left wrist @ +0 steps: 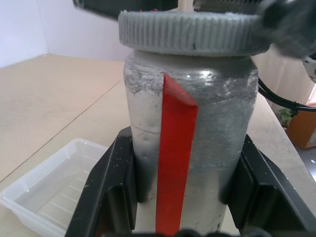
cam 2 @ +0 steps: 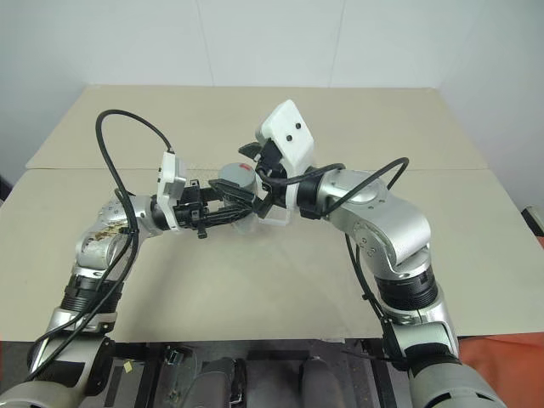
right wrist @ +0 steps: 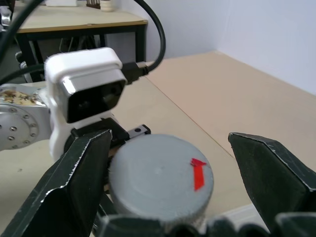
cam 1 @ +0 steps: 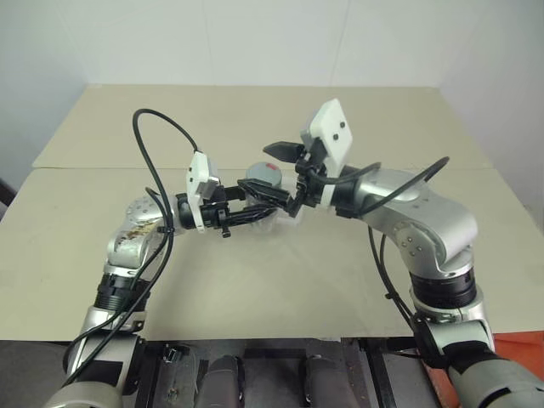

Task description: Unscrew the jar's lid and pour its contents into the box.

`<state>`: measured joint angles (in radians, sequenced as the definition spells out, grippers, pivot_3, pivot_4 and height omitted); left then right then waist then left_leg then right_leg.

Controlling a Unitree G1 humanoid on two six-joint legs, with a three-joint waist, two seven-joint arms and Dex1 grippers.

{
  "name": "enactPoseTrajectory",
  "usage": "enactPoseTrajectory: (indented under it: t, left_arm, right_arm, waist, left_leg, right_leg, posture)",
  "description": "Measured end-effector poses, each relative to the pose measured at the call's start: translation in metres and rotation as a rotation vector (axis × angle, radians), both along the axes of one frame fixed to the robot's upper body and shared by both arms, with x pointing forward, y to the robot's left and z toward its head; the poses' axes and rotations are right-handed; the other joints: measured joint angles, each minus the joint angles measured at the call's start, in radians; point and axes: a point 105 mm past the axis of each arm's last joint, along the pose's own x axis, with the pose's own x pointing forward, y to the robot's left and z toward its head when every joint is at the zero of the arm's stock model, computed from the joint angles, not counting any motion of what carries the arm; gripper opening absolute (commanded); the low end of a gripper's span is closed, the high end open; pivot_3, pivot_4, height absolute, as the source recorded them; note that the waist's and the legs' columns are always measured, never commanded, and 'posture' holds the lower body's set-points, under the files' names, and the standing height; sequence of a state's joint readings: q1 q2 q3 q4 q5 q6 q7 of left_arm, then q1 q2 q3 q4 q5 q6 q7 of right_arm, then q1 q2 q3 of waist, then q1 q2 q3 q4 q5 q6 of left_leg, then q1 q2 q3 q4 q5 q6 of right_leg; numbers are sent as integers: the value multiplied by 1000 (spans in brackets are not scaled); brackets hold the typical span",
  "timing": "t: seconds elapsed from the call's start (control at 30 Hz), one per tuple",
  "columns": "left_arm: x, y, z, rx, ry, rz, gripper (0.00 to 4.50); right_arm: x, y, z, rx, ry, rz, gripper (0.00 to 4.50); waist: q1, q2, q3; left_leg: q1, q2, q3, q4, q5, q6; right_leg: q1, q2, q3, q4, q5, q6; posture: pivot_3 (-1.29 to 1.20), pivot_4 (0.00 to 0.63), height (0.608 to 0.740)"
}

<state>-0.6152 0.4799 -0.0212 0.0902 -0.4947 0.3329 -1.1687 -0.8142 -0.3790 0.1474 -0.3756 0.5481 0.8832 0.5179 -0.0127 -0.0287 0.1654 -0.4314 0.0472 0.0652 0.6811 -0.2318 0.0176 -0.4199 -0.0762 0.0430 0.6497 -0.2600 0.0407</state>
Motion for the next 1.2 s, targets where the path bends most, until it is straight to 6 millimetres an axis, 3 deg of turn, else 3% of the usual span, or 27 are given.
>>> enactPoseTrajectory:
  t: [0.67, 1.2]
  left_arm:
    - [-5, 17, 0, 35, 4, 34, 1943]
    - [-13, 25, 4, 36, 4, 10, 1943]
  right_arm:
    - [-5, -6, -6, -37, 7, 37, 4445]
    - [0, -30, -6, -53, 4, -30, 4445]
  waist:
    - [0, 0, 0]
    - [0, 0, 0]
  left_leg:
    - [0, 0, -1, 0, 0, 0]
    - [0, 0, 0, 0, 0, 0]
  right_leg:
    - [0, 0, 0, 0, 0, 0]
    - [0, 0, 0, 0, 0, 0]
  posture:
    - [0, 150, 740]
    - [0, 150, 740]
